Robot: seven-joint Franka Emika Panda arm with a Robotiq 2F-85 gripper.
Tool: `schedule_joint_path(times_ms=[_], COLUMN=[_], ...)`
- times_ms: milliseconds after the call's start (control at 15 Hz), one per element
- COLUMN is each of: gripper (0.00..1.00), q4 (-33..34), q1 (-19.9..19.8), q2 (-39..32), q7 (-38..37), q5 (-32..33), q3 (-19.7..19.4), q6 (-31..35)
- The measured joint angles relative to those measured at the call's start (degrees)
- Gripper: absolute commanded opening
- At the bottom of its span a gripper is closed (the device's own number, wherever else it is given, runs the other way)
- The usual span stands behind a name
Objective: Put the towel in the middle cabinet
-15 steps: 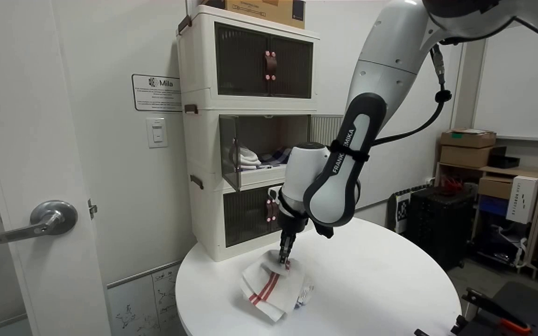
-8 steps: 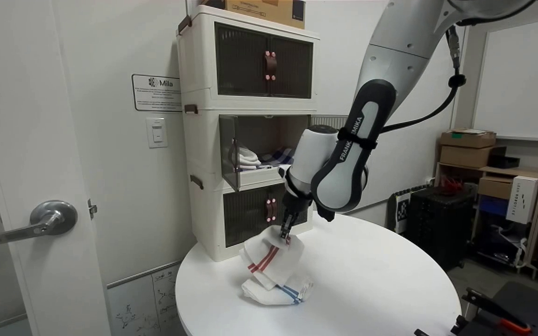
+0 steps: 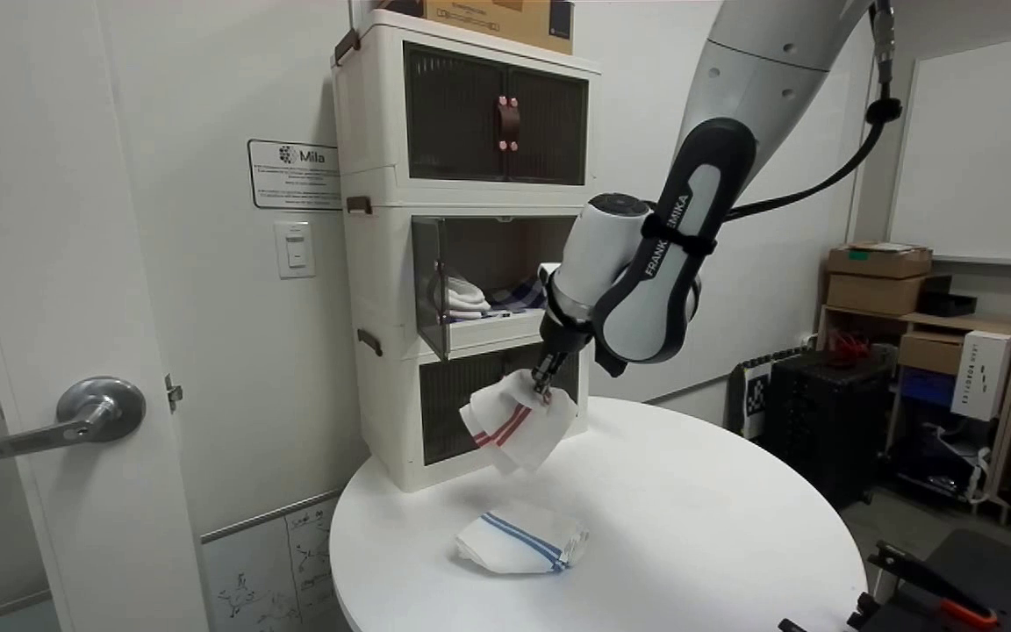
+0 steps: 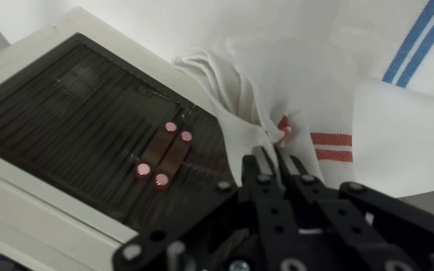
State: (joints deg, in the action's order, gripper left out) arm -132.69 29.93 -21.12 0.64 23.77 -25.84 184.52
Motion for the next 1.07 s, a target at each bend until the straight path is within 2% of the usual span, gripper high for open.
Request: schedule_joint_path(times_ms=[267, 467, 733, 800, 1067], gripper=[0.08, 0.08, 0.08, 0.08, 0.08], q4=[0.5, 0.9, 1.4, 1.4, 1.2], q1=[14.5, 22.9, 30.8, 32.1, 35.7], q2=[-1.3, -3.6, -6.9, -7.3, -7.4], q7=[-6.1, -9.5, -13.0, -13.4, -10.6], q5=[-0.2, -1.7, -4.1, -4.4, -12.2], q3=[-17.3, -26.4, -34.5, -36.0, -40.0], q6=[0.9, 1.2, 1.4, 1.4, 1.4])
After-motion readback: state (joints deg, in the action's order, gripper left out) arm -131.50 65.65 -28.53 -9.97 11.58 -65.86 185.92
